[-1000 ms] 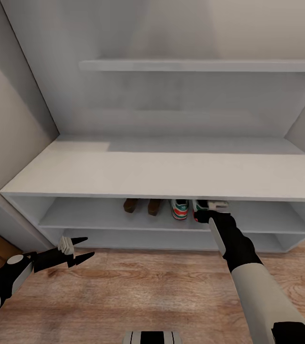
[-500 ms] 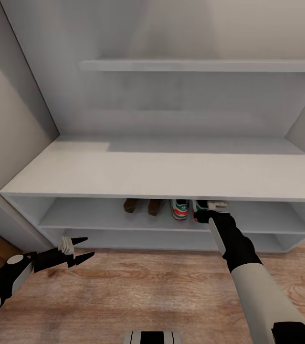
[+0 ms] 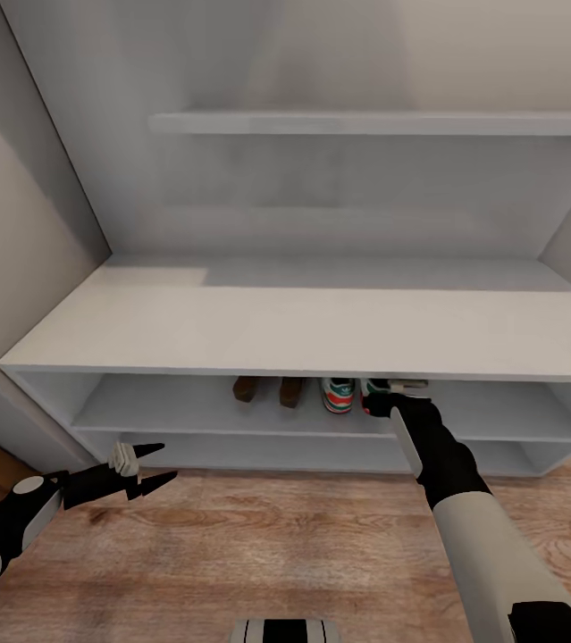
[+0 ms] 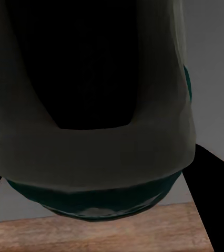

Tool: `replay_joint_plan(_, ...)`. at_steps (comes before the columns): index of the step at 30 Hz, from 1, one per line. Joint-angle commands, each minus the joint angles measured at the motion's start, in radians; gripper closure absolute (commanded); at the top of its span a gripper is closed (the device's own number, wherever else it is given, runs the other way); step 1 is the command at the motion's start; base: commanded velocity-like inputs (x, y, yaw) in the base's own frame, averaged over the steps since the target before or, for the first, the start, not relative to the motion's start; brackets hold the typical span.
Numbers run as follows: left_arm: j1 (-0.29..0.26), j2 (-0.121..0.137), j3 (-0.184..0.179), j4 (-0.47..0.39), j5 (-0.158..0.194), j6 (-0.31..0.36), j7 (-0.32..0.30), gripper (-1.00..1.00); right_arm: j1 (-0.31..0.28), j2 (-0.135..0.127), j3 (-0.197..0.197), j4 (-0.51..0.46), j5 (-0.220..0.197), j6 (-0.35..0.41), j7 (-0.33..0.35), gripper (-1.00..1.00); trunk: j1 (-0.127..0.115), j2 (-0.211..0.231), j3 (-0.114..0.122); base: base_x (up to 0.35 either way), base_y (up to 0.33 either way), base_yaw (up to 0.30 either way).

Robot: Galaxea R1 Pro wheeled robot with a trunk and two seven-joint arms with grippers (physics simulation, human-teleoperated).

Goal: Pick up the two gym shoes and the two sandals from the corridor floor and place them onto the hallstand (shoe rack) in the corridor, making sure they are on the rack and not on the floor. Arrange them so the two gym shoes are next to each other and the two sandals are next to each other.

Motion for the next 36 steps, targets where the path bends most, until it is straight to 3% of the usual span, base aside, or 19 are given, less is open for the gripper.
replay_joint_plan(1,-0.001,0.001,-0.008,0.001,0.008,-0.006,0.000,-1.00,0.000,0.000,0.000,-0.001,-0.006,0.004,-0.006,1.00,0.000,0.000,-0.001,0.068,0.033,0.000)
replay_joint_plan(22,-0.002,0.001,-0.008,0.001,0.008,-0.006,0.000,-1.00,0.000,0.000,-0.001,-0.002,0.000,0.004,-0.006,1.00,0.000,0.000,-0.001,0.027,0.013,0.000)
replay_joint_plan(23,-0.001,0.001,-0.009,0.001,0.008,-0.006,0.000,-1.00,0.000,0.000,-0.001,-0.002,0.000,0.004,-0.007,-1.00,0.000,0.000,-0.001,0.000,0.000,0.000)
replay_joint_plan(36,-0.001,0.001,-0.009,0.001,0.008,-0.007,0.000,-1.00,0.000,0.000,-0.003,-0.002,0.000,0.004,-0.007,-1.00,0.000,0.000,-0.001,0.000,0.000,0.000)
